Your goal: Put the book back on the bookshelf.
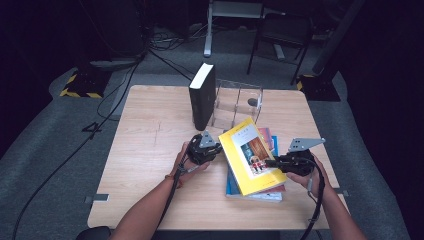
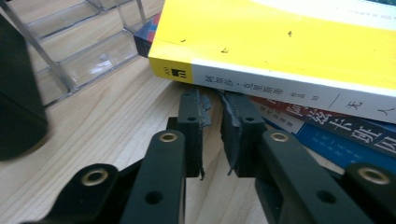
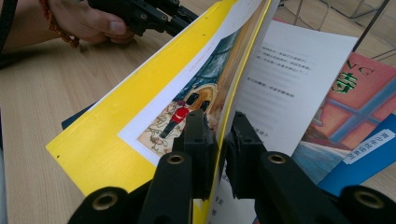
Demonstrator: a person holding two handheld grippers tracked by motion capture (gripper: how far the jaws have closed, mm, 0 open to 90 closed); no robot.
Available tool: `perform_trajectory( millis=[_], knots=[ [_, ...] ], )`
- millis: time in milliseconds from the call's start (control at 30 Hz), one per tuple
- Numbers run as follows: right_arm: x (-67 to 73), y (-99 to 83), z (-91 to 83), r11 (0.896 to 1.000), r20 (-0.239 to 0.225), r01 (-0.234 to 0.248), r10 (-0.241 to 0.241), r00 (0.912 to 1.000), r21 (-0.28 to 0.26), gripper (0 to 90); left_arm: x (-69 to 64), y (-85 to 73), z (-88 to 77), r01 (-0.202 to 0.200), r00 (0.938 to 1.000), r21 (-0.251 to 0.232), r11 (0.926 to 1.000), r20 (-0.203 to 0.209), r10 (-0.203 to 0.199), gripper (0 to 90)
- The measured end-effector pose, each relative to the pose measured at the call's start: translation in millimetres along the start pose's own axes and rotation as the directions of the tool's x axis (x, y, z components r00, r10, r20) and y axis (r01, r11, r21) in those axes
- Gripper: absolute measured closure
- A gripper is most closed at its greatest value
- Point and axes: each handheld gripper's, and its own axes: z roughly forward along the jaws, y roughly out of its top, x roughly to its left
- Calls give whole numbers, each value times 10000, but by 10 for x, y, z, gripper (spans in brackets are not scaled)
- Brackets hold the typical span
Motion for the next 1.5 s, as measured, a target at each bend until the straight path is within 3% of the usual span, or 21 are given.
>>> perform_trajectory(
  millis=[167,367,667,867,1133,1500],
  knots=[
    [-5,-1,-10,10000,-93,-39,38,9999,-83,800,-3,-19,28,155,9999,-210,9997,39,-154,814],
    [-8,-3,-11,9998,-139,-10,8,9999,-173,800,-43,9,82,10,9998,-50,10000,189,-9,847],
    [-8,7,-48,9991,-220,-53,43,9997,-432,802,-31,46,6,230,9997,-722,9971,127,-221,885],
    [-5,24,-80,9977,-181,-4,-9,9998,-685,811,-2,170,-126,279,9996,-1186,9925,119,-267,890],
    [17,51,-118,9939,-61,190,-198,9998,-1087,824,15,361,-290,-8,10000,-1629,9866,-58,-1,893],
    [57,68,-131,9867,138,577,-563,9983,-1521,830,17,609,-495,-247,9996,-2301,9728,-160,216,893]
  ],
)
